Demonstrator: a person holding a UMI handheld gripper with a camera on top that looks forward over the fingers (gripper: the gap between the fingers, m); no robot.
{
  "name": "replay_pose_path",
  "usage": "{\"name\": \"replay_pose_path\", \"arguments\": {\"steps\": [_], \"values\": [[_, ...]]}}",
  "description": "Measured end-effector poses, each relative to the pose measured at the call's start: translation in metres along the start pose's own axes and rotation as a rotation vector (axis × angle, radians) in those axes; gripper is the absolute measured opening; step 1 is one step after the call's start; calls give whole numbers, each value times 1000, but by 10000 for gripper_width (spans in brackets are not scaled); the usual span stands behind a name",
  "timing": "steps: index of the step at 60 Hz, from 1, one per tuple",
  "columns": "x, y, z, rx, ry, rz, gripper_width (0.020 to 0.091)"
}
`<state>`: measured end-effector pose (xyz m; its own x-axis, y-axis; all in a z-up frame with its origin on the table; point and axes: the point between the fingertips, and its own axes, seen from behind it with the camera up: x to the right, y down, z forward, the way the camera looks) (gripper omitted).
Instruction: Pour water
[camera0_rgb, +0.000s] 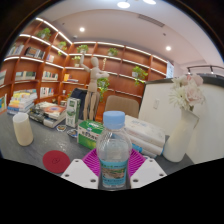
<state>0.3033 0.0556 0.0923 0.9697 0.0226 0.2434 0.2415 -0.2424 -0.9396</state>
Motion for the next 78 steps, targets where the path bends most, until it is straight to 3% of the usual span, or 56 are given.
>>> {"name": "replay_pose_path", "arguments": {"steps": [9, 21, 34, 51, 65, 78], "values": [[-30, -28, -4, 6, 18, -346, 311], [-92, -79, 3, 67, 48, -867, 310], [-161, -122, 8, 221, 112, -1355, 310], [-214, -148, 3, 333, 257, -1828, 308], [-212, -143, 9, 285, 310, -1943, 310], [-207, -133, 5, 263, 224, -1733, 311]]}}
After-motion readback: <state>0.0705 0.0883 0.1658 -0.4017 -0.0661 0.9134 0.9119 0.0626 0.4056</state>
